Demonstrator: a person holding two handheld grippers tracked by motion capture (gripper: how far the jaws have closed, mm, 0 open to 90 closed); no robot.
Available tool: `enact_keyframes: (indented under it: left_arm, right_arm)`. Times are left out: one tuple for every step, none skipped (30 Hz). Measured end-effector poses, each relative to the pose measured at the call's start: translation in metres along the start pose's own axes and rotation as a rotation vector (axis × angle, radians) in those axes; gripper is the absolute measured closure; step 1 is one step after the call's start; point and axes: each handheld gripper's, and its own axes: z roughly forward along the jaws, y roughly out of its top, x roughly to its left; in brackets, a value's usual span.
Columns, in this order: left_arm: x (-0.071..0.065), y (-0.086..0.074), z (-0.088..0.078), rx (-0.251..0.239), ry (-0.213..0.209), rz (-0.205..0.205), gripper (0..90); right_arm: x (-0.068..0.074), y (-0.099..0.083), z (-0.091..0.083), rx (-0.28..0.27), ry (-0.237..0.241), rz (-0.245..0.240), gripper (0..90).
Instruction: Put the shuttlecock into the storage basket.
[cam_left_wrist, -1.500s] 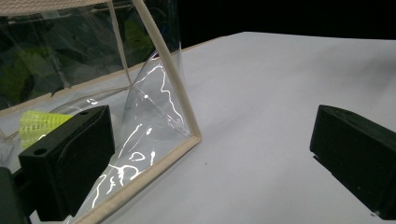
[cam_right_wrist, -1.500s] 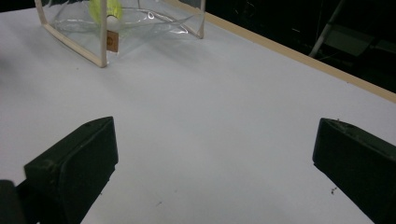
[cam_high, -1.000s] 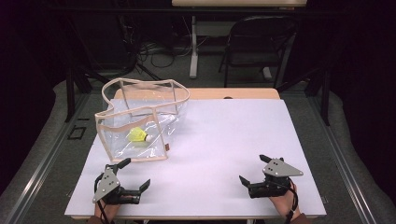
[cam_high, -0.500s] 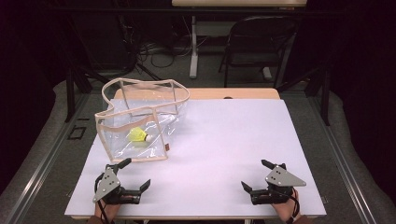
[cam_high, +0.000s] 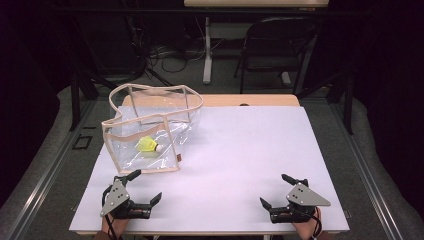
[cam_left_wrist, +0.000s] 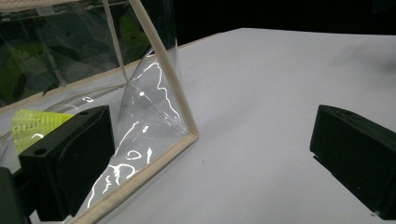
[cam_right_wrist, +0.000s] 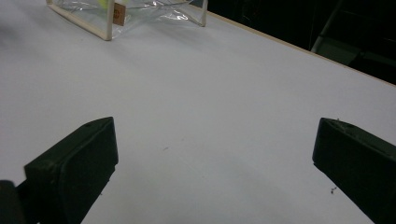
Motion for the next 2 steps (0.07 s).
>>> enact_keyframes:
  left_arm:
    - [0.0004,0.0000,0.0005,0.004,0.000,0.005,0.0]
    - [0.0003,-0.0002,0.0014,0.005,-0.001,0.000,0.0]
  right_arm:
    - [-0.0005,-0.0002,-0.0001,0.000,-0.001,0.002,0.0]
    - [-0.0010,-0.0004,-0.0001,0.000,-0.002,0.004,0.0]
